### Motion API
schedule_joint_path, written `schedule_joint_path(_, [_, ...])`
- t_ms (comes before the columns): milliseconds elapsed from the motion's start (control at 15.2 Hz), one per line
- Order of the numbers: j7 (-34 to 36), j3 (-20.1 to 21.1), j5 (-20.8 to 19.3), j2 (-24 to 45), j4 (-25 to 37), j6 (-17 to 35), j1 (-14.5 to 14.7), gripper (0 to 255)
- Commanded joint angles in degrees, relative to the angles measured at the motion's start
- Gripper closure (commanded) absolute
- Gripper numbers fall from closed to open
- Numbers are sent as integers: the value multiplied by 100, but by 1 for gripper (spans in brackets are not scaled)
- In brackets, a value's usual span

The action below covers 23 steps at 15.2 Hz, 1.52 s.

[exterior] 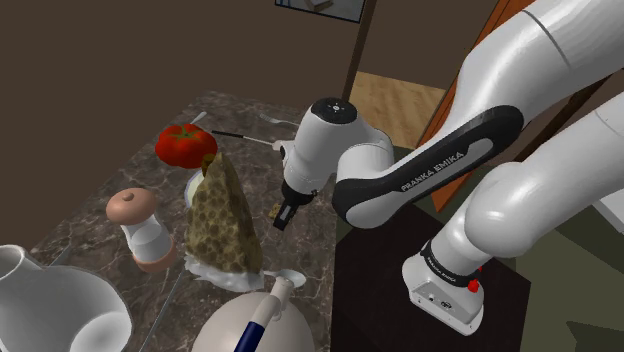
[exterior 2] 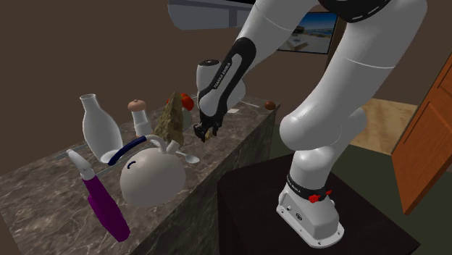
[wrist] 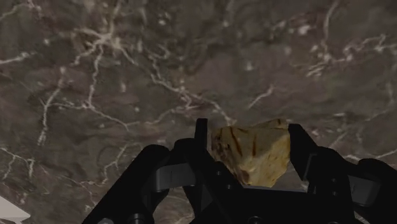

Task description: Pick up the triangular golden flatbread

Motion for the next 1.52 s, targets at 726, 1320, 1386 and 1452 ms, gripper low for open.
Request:
schedule_joint_path(726, [-201, -145, 247, -257, 57, -292, 173, 255])
schedule_joint_path(1320, [-584, -508, 654, -966, 299, -1211, 504, 255])
schedule_joint_path(1386, [-612, -541, 677, -1034, 333, -1310, 526, 255])
schedule_joint_path(1452, [-638, -573, 697, -1099, 368, -1409, 547, 255])
